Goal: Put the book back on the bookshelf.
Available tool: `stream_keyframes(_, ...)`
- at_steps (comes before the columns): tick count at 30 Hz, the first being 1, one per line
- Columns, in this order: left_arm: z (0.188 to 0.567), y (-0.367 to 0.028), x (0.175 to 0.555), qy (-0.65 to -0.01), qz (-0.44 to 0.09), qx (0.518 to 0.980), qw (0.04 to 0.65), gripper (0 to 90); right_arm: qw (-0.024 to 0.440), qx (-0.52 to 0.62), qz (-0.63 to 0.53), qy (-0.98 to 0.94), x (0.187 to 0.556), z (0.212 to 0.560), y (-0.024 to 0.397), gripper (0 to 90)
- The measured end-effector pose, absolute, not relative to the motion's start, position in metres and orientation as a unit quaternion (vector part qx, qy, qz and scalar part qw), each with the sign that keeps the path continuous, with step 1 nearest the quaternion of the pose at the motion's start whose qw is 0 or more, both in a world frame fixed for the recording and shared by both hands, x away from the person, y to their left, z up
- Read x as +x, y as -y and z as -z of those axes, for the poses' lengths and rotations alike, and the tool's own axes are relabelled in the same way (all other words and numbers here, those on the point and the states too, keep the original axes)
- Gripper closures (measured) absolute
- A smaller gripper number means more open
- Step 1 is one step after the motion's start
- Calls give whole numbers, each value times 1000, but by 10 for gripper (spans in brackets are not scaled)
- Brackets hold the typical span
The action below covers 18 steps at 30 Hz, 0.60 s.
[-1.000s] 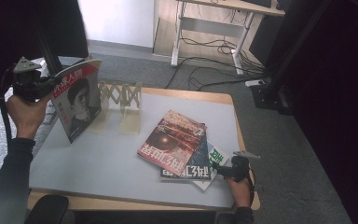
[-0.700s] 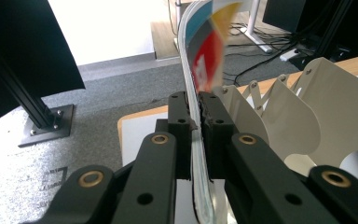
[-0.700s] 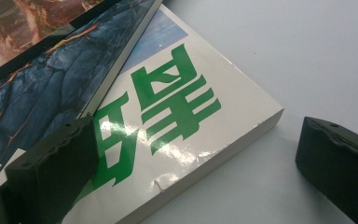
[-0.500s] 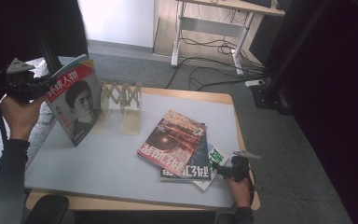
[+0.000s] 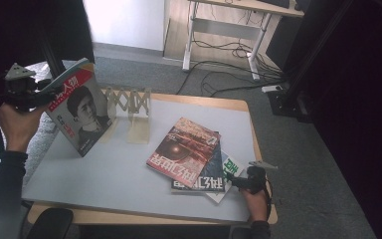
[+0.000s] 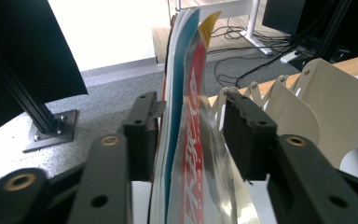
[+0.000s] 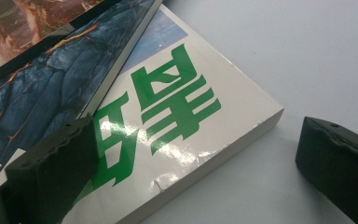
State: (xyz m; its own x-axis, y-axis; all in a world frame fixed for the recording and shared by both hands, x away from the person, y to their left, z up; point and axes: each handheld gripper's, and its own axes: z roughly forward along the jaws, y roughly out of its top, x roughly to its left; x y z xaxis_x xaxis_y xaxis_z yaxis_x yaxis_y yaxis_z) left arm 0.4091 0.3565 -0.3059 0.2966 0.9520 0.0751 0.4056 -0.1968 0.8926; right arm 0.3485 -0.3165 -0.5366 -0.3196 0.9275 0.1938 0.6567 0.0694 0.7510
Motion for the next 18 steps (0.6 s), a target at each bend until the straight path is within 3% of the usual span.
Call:
stream_keyframes(3, 305, -356, 408, -485, -334, 700, 403, 488, 172, 558, -393, -710, 348, 537, 316, 0)
stream_keyframes(10, 301, -356, 404, -479, -316, 711, 406, 280, 172, 558, -393, -711, 348, 537, 316, 0)
stream_keyframes(18, 298, -357, 393, -476, -310, 713, 411, 162, 172, 557, -393, -711, 348, 537, 316, 0)
